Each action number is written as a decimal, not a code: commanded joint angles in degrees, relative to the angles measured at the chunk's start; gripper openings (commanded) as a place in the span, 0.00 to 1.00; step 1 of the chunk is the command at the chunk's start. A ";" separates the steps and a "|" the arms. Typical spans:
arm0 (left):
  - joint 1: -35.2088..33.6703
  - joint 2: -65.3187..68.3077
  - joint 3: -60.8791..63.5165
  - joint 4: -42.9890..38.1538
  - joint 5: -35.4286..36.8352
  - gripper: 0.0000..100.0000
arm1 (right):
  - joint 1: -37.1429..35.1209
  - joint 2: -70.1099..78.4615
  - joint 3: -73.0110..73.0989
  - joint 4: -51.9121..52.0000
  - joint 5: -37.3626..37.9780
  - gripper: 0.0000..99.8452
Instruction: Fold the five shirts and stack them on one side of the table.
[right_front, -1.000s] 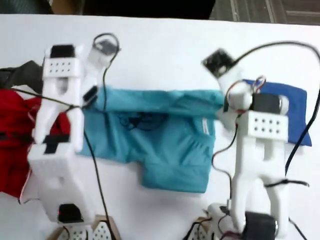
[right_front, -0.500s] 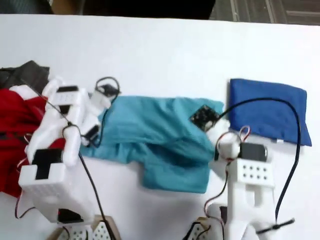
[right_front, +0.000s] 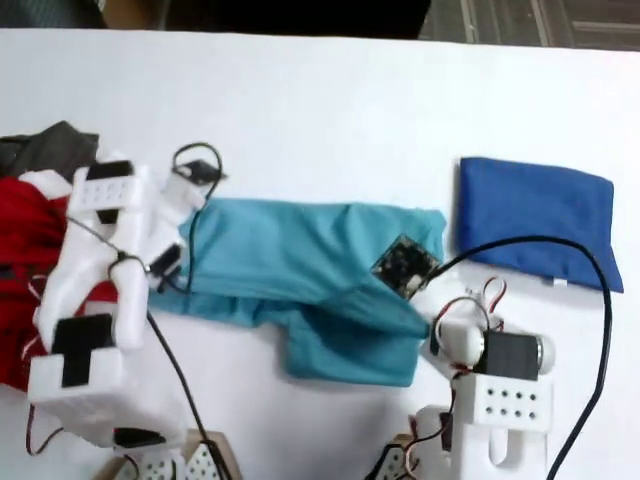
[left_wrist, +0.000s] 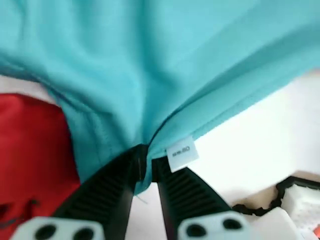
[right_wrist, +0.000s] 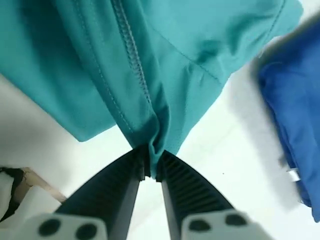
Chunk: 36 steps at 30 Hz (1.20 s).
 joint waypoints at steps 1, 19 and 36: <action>-0.53 -4.22 4.44 -1.93 -0.88 0.03 | 0.57 -1.19 2.02 -0.22 2.11 0.02; -0.79 1.23 3.65 -2.55 -0.88 0.10 | 0.57 -1.71 8.70 -2.95 6.24 0.11; 1.23 6.86 -39.16 12.57 7.03 0.23 | -1.01 5.76 -13.19 -13.85 -15.56 0.30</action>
